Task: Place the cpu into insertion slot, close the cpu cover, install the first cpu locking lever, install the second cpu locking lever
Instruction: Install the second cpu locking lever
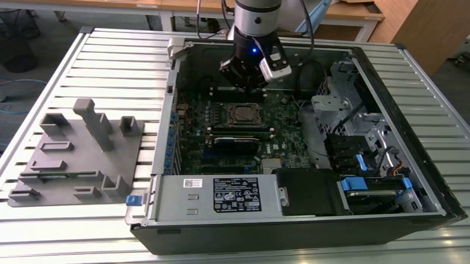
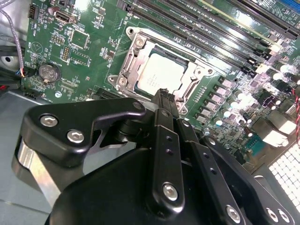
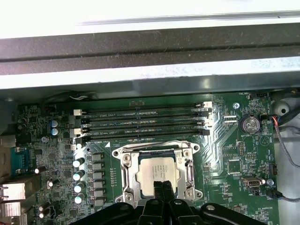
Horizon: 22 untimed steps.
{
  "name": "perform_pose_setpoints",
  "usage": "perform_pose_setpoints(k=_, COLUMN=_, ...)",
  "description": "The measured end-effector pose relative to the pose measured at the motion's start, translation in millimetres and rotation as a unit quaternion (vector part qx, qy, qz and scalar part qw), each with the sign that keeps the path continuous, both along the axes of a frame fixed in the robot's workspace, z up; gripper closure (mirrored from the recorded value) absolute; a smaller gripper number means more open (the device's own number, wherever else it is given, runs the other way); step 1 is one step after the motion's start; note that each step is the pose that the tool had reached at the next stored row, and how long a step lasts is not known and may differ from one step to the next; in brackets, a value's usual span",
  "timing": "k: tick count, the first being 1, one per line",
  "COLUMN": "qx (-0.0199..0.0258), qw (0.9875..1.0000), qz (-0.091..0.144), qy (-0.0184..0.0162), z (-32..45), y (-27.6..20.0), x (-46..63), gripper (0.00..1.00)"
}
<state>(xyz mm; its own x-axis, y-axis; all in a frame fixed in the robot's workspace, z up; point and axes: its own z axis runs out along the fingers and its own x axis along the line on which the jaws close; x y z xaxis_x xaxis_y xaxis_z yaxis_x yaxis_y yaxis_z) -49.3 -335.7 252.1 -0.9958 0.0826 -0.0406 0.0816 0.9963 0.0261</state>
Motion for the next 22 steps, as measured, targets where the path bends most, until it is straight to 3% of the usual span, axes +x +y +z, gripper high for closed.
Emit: perform_pose_setpoints(k=22, qx=0.0001, qw=1.0, qz=0.0, qy=0.0, z=-0.1, y=-3.3, x=0.0, gripper=0.89)
